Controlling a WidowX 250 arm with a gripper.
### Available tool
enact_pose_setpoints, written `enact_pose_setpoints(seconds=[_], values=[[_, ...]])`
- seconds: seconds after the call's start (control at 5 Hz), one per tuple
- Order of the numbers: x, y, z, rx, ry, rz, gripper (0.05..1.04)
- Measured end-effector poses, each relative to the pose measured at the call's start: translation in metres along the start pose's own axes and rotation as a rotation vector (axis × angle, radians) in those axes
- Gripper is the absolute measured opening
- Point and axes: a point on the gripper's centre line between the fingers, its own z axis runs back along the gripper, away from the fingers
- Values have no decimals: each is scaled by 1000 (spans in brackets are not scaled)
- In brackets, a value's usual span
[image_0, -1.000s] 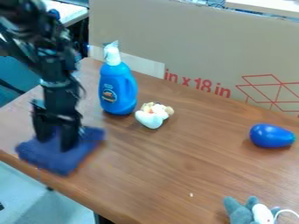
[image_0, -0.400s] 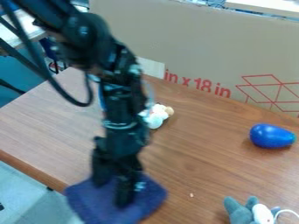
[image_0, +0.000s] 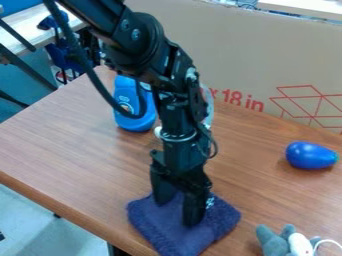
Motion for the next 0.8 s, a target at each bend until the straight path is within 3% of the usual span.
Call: enact_pose_setpoints(seconds=[0.2,0.4,0.6,0.8], values=[[6,2,0,7,-20,-2,1002],[1,13,2,60,-23,43,1002],[-29,28,29,107,-48,125,1001],[-38,43,81,142,-199,217,1001]])
